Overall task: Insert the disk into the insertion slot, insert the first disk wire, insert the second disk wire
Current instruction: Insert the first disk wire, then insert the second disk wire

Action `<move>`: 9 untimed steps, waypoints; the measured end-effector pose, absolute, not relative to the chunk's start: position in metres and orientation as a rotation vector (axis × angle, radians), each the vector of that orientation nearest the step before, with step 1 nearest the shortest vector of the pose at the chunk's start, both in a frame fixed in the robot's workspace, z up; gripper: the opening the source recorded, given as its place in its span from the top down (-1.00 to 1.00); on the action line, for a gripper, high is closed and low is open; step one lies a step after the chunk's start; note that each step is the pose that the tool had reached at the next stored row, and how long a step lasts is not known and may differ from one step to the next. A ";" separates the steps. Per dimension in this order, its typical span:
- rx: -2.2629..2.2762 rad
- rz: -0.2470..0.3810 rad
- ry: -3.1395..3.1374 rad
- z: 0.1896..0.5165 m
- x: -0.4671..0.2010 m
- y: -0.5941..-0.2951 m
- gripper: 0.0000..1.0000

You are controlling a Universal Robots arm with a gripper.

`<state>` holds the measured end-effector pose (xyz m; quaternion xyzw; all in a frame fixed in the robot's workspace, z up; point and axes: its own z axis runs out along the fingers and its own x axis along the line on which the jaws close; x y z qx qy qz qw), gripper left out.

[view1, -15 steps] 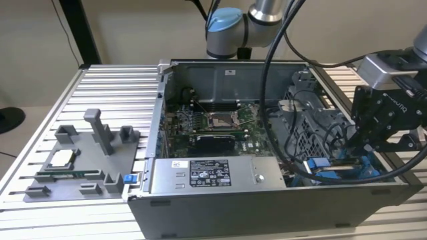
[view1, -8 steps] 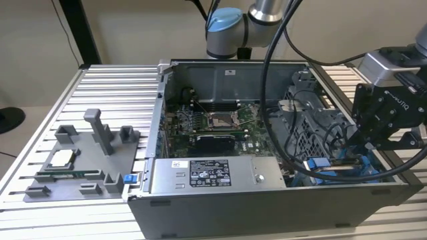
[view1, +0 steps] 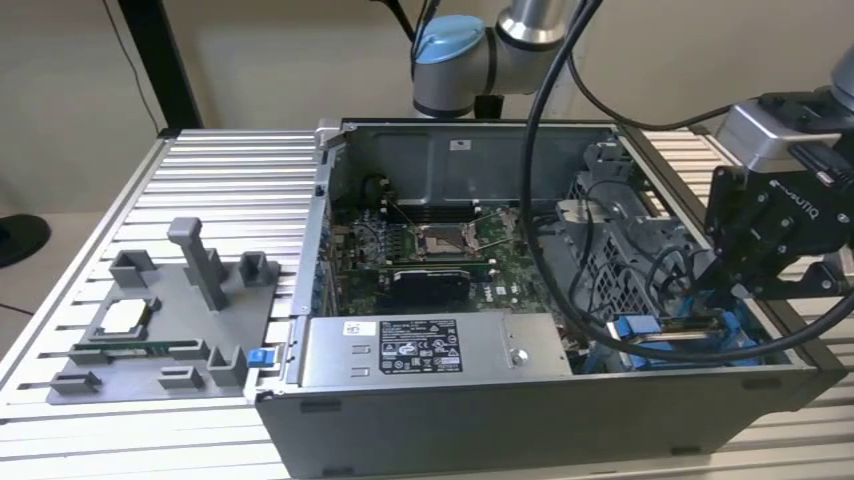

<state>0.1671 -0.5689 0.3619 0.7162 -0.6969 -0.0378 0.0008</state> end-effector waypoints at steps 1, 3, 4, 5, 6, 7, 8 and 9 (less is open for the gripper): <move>2.251 -0.116 -2.189 0.362 0.167 -0.569 -1.00; 2.253 -0.110 -2.192 0.364 0.167 -0.568 -1.00; 2.254 -0.108 -2.193 0.365 0.167 -0.567 -1.00; 2.255 -0.107 -2.193 0.367 0.167 -0.567 -1.00; 2.255 -0.106 -2.194 0.368 0.167 -0.567 -1.00; 2.256 -0.105 -2.194 0.370 0.167 -0.567 -1.00; 2.256 -0.105 -2.194 0.371 0.167 -0.567 -1.00; 2.256 -0.105 -2.194 0.373 0.167 -0.567 -1.00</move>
